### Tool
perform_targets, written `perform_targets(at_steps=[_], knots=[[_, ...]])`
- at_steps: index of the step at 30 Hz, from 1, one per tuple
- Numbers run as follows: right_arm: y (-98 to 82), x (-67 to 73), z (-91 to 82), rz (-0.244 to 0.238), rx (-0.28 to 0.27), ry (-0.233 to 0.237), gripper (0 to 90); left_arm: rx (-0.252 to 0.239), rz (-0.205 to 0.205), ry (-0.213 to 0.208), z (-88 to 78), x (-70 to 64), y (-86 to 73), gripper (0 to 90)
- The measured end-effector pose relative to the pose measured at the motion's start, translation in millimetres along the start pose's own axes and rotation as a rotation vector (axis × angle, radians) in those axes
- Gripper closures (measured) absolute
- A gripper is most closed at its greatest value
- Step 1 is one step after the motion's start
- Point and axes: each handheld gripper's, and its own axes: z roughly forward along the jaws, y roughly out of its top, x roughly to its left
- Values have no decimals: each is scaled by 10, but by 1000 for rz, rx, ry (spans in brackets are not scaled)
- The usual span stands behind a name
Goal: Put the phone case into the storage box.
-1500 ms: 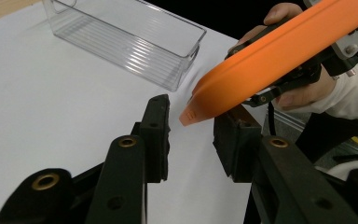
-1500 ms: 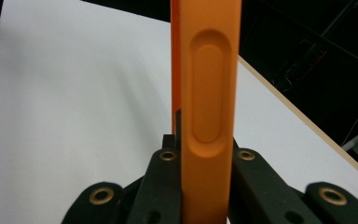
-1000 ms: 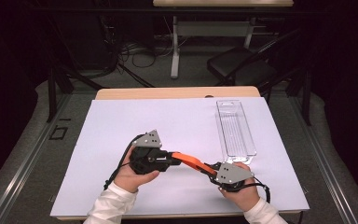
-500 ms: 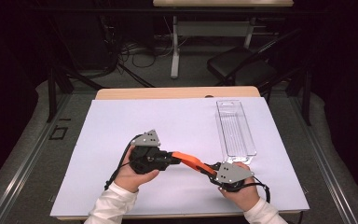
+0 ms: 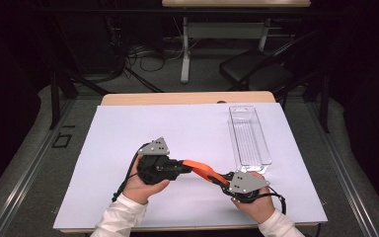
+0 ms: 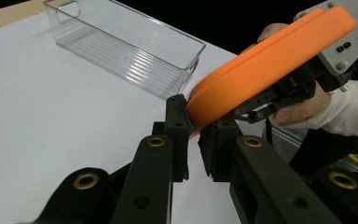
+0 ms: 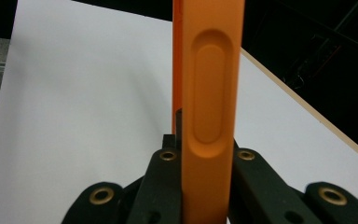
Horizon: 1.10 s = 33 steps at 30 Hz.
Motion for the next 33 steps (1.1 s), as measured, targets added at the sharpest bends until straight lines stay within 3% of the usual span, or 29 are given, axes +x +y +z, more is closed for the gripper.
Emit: perform_targets(at_steps=[15, 24, 33], knots=[[-2, 4, -2, 4, 15, 7, 874, 3, -16, -12, 13, 9, -4, 804], [1, 6, -1, 20, 18, 20, 870, 14, -81, 4, 7, -13, -3, 820], [5, 12, 1, 71, 20, 29, 822, 19, -139, 9, 23, -4, -17, 833]])
